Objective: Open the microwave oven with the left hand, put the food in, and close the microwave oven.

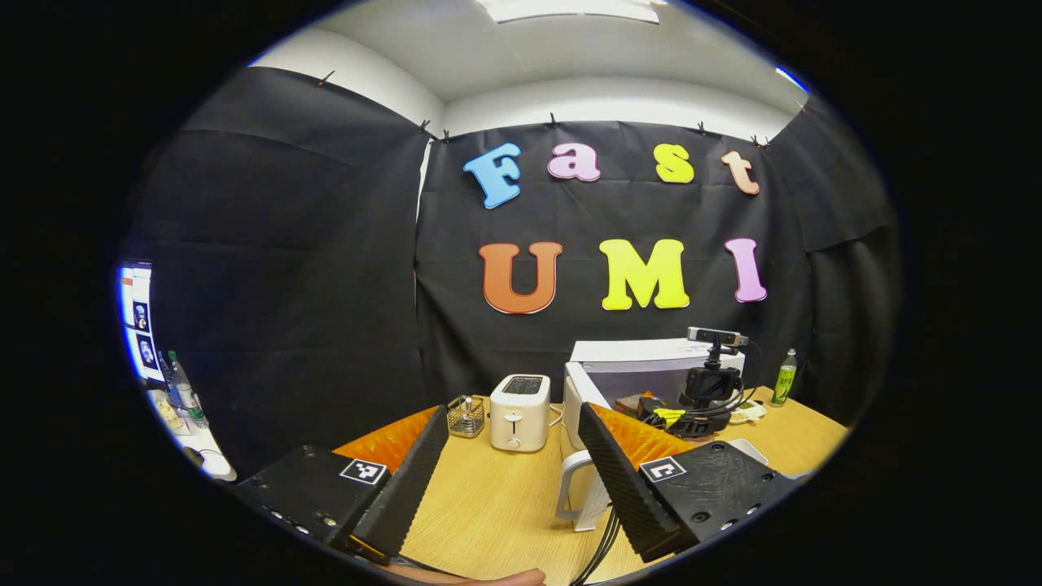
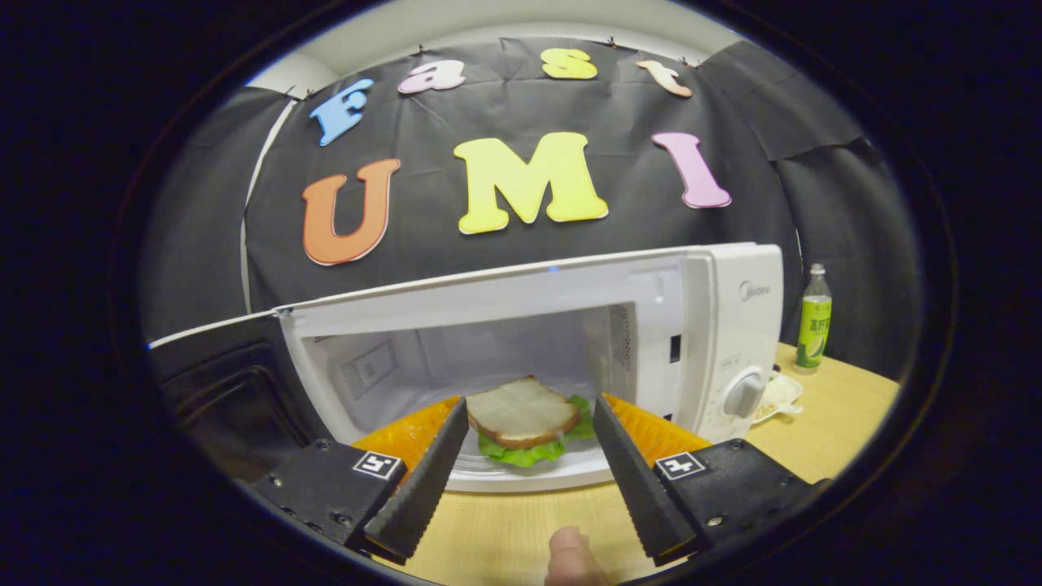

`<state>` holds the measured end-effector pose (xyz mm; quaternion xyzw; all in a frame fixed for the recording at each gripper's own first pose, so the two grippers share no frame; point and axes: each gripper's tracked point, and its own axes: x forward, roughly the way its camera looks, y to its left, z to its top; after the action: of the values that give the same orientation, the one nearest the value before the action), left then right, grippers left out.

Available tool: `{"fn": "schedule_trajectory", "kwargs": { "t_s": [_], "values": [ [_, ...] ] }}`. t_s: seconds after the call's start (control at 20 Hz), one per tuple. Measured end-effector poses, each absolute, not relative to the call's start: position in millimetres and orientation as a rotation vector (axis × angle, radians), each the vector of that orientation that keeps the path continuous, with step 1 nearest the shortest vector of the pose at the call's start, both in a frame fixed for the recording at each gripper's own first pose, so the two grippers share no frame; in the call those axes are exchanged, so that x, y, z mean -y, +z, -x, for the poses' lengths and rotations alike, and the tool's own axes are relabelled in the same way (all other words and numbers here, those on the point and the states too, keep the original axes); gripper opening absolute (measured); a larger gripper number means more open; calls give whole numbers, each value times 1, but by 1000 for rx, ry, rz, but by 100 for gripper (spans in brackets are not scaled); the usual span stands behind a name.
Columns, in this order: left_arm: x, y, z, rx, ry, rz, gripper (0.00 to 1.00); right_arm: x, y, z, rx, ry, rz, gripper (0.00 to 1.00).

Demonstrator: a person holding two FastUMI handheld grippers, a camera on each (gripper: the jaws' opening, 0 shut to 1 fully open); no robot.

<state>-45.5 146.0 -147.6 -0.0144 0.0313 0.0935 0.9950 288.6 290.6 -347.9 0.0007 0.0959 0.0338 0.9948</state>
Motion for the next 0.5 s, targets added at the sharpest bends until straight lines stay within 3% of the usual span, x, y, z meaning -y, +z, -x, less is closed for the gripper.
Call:
{"fn": "schedule_trajectory", "kwargs": {
  "t_s": [0.05,0.1,0.5],
  "values": [
    [-144,-145,50,-59,186,27,97,-284,-343,-280,-193,61,15,93],
    [-141,-143,55,-55,181,23,97,-275,-337,-271,-191,52,39,98],
    [-131,-131,71,-40,152,1,96,-217,-250,-180,-59,117,98,98]
  ]
}}
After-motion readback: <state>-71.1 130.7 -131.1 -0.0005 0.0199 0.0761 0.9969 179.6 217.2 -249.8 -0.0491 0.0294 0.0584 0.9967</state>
